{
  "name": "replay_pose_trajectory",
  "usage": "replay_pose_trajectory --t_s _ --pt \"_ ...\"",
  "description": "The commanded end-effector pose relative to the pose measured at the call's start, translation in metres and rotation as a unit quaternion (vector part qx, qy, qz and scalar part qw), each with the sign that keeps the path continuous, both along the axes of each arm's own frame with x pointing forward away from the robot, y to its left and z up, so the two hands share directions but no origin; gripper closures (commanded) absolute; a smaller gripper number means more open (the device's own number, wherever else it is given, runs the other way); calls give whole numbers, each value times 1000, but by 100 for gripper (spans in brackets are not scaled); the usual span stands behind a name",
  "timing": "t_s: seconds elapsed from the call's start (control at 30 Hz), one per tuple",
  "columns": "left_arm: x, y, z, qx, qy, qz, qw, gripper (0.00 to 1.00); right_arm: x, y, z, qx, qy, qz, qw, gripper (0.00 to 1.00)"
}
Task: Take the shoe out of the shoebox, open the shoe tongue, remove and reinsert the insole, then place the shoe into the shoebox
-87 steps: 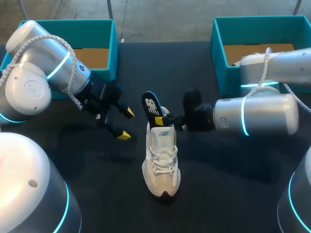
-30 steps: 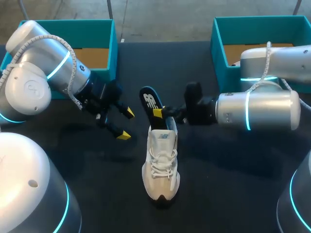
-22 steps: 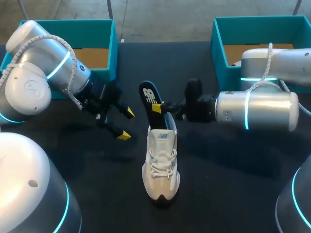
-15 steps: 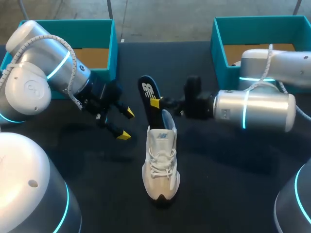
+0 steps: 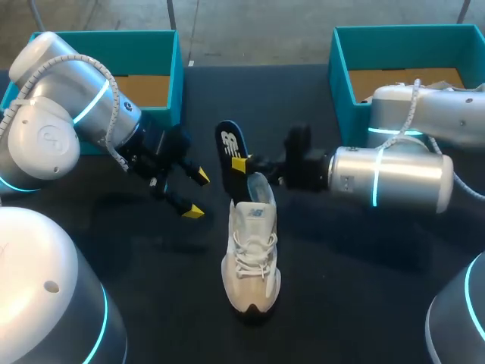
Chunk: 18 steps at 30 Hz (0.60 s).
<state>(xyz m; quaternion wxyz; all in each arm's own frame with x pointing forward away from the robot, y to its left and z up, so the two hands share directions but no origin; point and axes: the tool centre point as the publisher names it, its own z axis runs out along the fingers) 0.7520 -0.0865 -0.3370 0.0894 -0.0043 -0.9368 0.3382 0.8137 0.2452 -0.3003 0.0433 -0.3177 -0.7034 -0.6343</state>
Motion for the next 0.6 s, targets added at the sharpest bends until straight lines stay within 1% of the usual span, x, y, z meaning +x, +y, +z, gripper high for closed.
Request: replay_pose_trajectory --t_s 0.03,0.1,0.27,0.3,0.43,0.53,0.6 --pt "0 0 0 1 0 0 1000 0 3 -6 0 109 20 251 962 73" --pt "0 0 0 1 0 0 1000 0 2 -9 1 107 20 248 963 67" --pt "0 0 0 1 0 0 1000 0 3 -12 6 94 18 245 965 61" --pt "0 0 0 1 0 0 1000 0 3 -13 8 89 18 245 965 57" --pt "0 0 0 1 0 0 1000 0 6 -14 12 80 17 245 966 50" --pt "0 0 0 1 0 0 1000 0 7 -15 14 71 16 243 967 36" --pt "0 0 0 1 0 0 1000 0 7 -16 14 63 18 242 968 31"
